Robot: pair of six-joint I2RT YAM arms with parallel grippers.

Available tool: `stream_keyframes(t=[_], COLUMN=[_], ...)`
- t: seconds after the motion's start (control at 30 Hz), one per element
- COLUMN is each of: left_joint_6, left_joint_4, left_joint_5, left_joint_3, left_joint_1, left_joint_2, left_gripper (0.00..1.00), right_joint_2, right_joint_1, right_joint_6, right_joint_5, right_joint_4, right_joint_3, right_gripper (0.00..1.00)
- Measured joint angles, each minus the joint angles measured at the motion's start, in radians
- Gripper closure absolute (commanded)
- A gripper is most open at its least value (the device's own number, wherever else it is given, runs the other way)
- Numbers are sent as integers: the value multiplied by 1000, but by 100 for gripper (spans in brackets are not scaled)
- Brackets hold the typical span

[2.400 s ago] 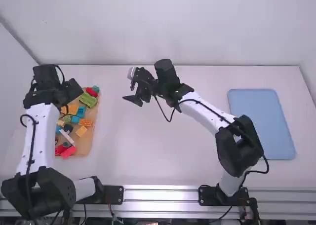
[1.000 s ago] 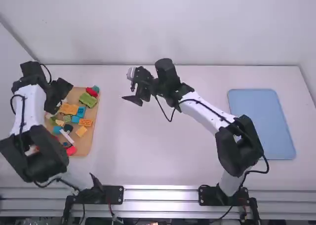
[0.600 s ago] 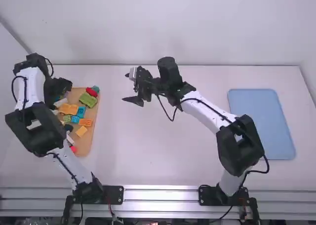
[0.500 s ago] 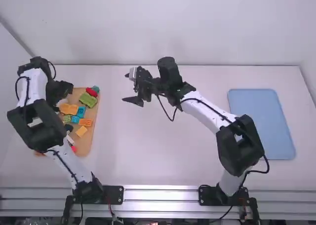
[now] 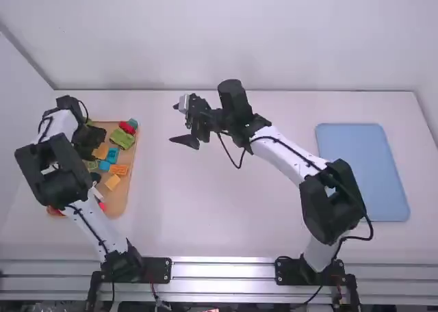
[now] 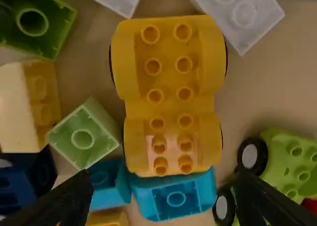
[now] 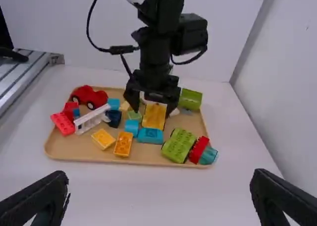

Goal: Assemble lego blocks to make yellow taxi

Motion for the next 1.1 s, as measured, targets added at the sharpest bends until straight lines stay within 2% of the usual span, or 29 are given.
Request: stream_keyframes(t=[0.23,0.33,0.5,0.77,1.1], left_joint_6=[-26,-19,9,26,27], left_joint_4=[60,96,168,174,176], left_joint_5=[0,0,0,0,0], left_joint_3=[-38,-48,-79,-100,-100], left_joint_1=[0,0,0,0,0], left_joint_2=[0,0,0,0,18], left_gripper=[29,25,23,34,29], right_joint_2=[0,0,0,0,0], right_joint_1=[0,0,0,0,0], right_joint_6=[0,1,0,0,0], right_joint_5=[0,0,0,0,0], right_joint_4=[-3,-4,-4,-5,-8], right_joint_3=[0,0,0,0,0], right_gripper=[2,2,2,2,2])
